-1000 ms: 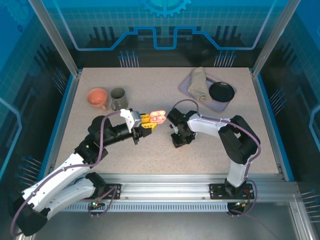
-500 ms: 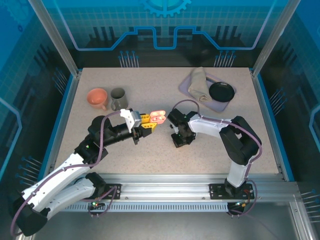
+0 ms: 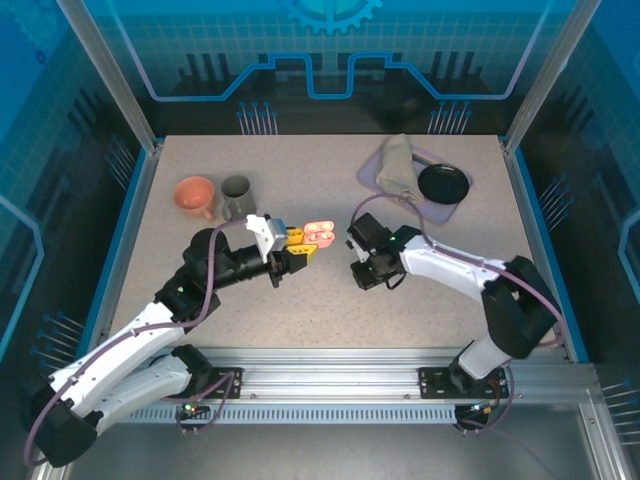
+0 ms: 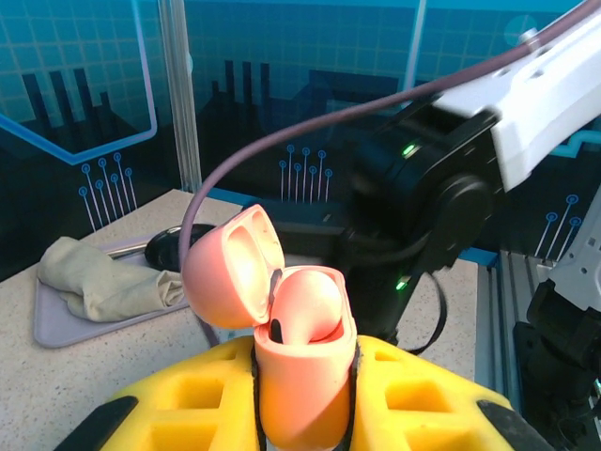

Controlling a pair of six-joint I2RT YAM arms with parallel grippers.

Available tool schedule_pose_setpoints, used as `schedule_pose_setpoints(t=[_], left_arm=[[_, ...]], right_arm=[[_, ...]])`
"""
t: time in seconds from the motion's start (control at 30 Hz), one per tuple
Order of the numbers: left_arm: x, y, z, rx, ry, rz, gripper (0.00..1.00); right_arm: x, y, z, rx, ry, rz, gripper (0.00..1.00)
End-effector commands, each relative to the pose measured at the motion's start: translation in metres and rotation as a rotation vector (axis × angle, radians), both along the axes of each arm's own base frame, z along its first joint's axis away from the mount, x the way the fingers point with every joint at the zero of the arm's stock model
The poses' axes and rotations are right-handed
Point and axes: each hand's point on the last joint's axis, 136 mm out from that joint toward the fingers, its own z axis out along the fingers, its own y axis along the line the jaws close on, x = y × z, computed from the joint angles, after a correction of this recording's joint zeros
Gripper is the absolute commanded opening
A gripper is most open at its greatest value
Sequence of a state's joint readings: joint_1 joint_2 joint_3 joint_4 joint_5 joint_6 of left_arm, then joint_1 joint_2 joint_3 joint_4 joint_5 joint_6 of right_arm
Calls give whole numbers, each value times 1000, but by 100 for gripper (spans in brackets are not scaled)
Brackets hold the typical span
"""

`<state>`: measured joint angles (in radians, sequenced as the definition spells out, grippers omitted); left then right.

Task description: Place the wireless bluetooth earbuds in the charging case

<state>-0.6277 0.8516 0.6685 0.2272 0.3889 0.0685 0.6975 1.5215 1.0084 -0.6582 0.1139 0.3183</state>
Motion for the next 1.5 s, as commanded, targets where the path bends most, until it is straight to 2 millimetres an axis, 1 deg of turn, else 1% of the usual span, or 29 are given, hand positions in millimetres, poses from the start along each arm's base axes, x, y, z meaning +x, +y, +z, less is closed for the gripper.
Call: schedule_pose_setpoints(t=[0.0,0.03,0.23,0.4,0.47,0.5,0.6,0.8,0.9,1.0,1.07,1.2,1.37,1.47], left_arm=[[-2,-3,14,-54,-7,-19,0],[-2,-4,15,-58,-8,-20,0],[0,-7,18,-72,5,-26,0],[1,-12,22,-88,19,-44,0],[1,-14,23,-95,19,-53,0],[1,-15,24,-100,18,-55,0],[1,-17,27,-110,18,-66,0],[2,-22,34,-135,5,-87,0],[1,-24,38,-139,-6,-102,0],[0,-27,42,-139,-14,-118,0],[-1,-29,42,-138,-14,-129,0],[-1,-32,43,-136,-16,-141,0],[-2,-32,41,-132,-17,-144,0],[-2,-32,41,-131,-16,-145,0]], right_arm=[[11,-15,34,-7,-162,19,21],[12,-17,44,-1,-200,25,21],[15,-29,119,67,-486,91,21],[8,-36,181,107,-740,178,21],[5,-37,203,113,-831,220,20],[2,-37,216,121,-883,244,20],[-5,-35,247,136,-999,303,20],[-16,-21,297,132,-1163,443,20],[-23,-9,316,123,-1233,534,20],[-29,4,329,107,-1282,625,20],[-33,13,334,89,-1305,683,20],[-38,28,338,31,-1344,788,20],[-39,41,333,-71,-1368,900,20],[-41,50,327,-91,-1374,961,20]])
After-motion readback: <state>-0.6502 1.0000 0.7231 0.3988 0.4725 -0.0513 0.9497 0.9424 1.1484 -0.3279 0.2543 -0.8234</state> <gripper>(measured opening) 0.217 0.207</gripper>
